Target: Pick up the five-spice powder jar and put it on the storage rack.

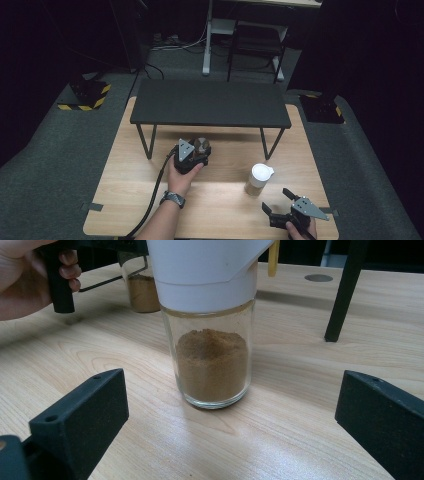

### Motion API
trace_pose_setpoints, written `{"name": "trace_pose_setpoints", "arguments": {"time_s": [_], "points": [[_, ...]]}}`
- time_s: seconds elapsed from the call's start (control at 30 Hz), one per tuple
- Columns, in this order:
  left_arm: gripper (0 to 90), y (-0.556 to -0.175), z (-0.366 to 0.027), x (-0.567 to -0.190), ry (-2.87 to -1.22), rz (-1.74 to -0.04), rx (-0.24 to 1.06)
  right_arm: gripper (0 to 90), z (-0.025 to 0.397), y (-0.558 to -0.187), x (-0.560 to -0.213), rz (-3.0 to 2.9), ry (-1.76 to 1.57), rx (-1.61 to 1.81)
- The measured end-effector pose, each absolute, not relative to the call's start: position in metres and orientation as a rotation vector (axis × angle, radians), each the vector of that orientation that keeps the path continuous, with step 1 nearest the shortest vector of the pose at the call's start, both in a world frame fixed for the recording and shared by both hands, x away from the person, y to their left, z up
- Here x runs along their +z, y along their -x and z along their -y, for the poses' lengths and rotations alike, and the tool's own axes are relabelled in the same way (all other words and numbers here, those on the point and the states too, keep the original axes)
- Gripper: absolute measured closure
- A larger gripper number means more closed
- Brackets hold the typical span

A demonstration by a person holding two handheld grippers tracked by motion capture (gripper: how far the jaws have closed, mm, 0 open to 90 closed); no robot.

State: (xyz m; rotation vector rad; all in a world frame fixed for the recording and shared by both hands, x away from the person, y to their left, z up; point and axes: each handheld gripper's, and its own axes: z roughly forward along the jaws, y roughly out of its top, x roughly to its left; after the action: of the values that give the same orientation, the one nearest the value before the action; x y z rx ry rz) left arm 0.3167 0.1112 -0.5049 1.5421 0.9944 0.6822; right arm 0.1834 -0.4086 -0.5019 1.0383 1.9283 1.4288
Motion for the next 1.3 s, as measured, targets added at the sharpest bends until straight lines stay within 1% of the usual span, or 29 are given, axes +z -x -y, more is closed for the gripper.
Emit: {"name": "trace_pose_setpoints", "arguments": {"time_s": [0.33, 0.9, 1.3], "points": [[34.8, -0.312, -0.108, -0.505, -1.54, -0.981, 0.725, 0.6, 0.41, -0.184, -0.502, -1.928, -1.046, 1.436], [35.0, -0.299, -0.112, -0.503, -1.546, -0.971, 0.728, 0.5, 0.411, -0.184, -0.503, -1.923, -1.049, 1.445], [35.0, -0.281, -0.122, -0.491, -1.547, -0.928, 0.721, 0.5, 0.411, -0.185, -0.502, -1.927, -1.048, 1.442]]}}
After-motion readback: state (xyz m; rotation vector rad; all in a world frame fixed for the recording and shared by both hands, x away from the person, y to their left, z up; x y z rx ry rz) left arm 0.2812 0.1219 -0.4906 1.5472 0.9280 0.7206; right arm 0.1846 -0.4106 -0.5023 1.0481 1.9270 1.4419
